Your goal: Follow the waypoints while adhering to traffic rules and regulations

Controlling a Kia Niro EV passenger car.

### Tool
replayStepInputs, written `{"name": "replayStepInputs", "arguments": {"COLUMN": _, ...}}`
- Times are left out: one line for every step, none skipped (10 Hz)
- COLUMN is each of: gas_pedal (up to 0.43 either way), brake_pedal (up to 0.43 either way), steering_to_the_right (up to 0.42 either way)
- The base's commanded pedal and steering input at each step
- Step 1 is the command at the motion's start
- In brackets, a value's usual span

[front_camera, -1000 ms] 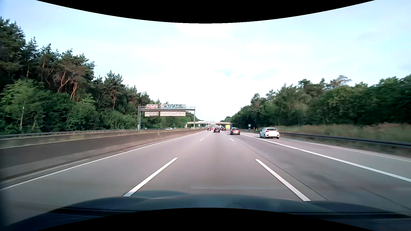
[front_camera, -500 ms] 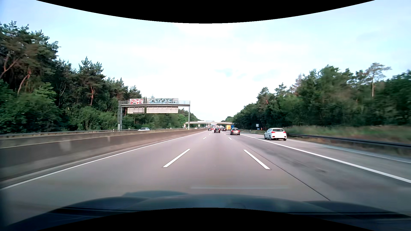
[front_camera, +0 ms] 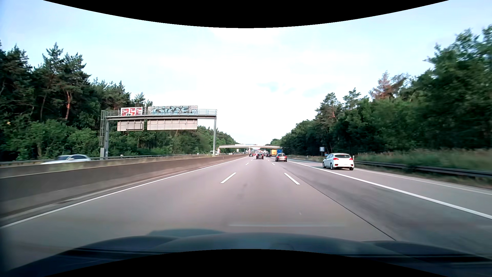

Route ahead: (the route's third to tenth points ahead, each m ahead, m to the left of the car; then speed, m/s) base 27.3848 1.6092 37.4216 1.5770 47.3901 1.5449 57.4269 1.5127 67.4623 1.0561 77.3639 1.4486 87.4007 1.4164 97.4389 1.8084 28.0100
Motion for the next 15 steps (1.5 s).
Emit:
{"name": "replayStepInputs", "arguments": {"gas_pedal": 0.047, "brake_pedal": 0.0, "steering_to_the_right": -0.002}}
{"name": "replayStepInputs", "arguments": {"gas_pedal": 0.047, "brake_pedal": 0.0, "steering_to_the_right": -0.002}}
{"name": "replayStepInputs", "arguments": {"gas_pedal": 0.047, "brake_pedal": 0.0, "steering_to_the_right": -0.002}}
{"name": "replayStepInputs", "arguments": {"gas_pedal": 0.047, "brake_pedal": 0.0, "steering_to_the_right": -0.002}}
{"name": "replayStepInputs", "arguments": {"gas_pedal": 0.047, "brake_pedal": 0.0, "steering_to_the_right": -0.002}}
{"name": "replayStepInputs", "arguments": {"gas_pedal": 0.047, "brake_pedal": 0.0, "steering_to_the_right": -0.002}}
{"name": "replayStepInputs", "arguments": {"gas_pedal": 0.047, "brake_pedal": 0.0, "steering_to_the_right": -0.002}}
{"name": "replayStepInputs", "arguments": {"gas_pedal": 0.047, "brake_pedal": 0.0, "steering_to_the_right": -0.002}}
{"name": "replayStepInputs", "arguments": {"gas_pedal": 0.047, "brake_pedal": 0.0, "steering_to_the_right": -0.002}}
{"name": "replayStepInputs", "arguments": {"gas_pedal": 0.047, "brake_pedal": 0.0, "steering_to_the_right": -0.002}}
{"name": "replayStepInputs", "arguments": {"gas_pedal": 0.047, "brake_pedal": 0.0, "steering_to_the_right": -0.003}}
{"name": "replayStepInputs", "arguments": {"gas_pedal": 0.047, "brake_pedal": 0.0, "steering_to_the_right": -0.003}}
{"name": "replayStepInputs", "arguments": {"gas_pedal": 0.047, "brake_pedal": 0.0, "steering_to_the_right": -0.003}}
{"name": "replayStepInputs", "arguments": {"gas_pedal": 0.047, "brake_pedal": 0.0, "steering_to_the_right": -0.003}}
{"name": "replayStepInputs", "arguments": {"gas_pedal": 0.047, "brake_pedal": 0.0, "steering_to_the_right": -0.004}}
